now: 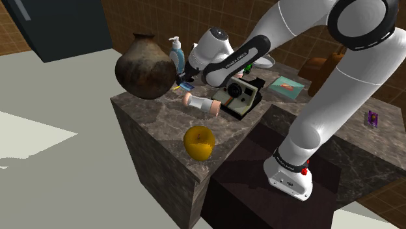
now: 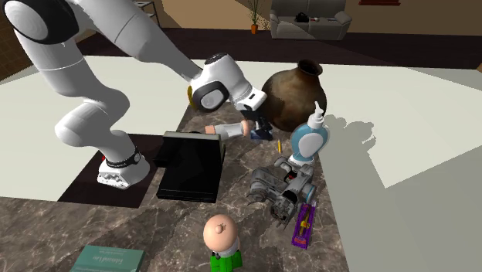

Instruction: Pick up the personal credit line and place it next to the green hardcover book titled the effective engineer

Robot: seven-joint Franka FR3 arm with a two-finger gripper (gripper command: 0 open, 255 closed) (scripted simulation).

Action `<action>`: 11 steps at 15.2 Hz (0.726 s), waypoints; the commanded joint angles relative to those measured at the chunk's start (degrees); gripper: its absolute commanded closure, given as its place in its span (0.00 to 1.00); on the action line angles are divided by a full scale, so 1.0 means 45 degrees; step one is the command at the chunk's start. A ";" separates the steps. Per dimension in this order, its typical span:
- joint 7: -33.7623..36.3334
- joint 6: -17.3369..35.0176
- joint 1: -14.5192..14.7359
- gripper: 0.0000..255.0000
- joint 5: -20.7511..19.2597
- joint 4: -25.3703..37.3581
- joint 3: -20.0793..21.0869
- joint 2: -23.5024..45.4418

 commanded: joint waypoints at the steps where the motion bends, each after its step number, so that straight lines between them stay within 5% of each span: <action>1: -0.0602 -0.0322 0.0049 1.00 0.0721 0.0070 0.0033 -0.0308; 5: -0.1236 -0.0919 0.0207 1.00 0.1497 0.0247 -0.0020 -0.0756; 11: -0.5638 -0.0644 0.0924 1.00 0.4947 -0.1514 -0.1986 -0.2276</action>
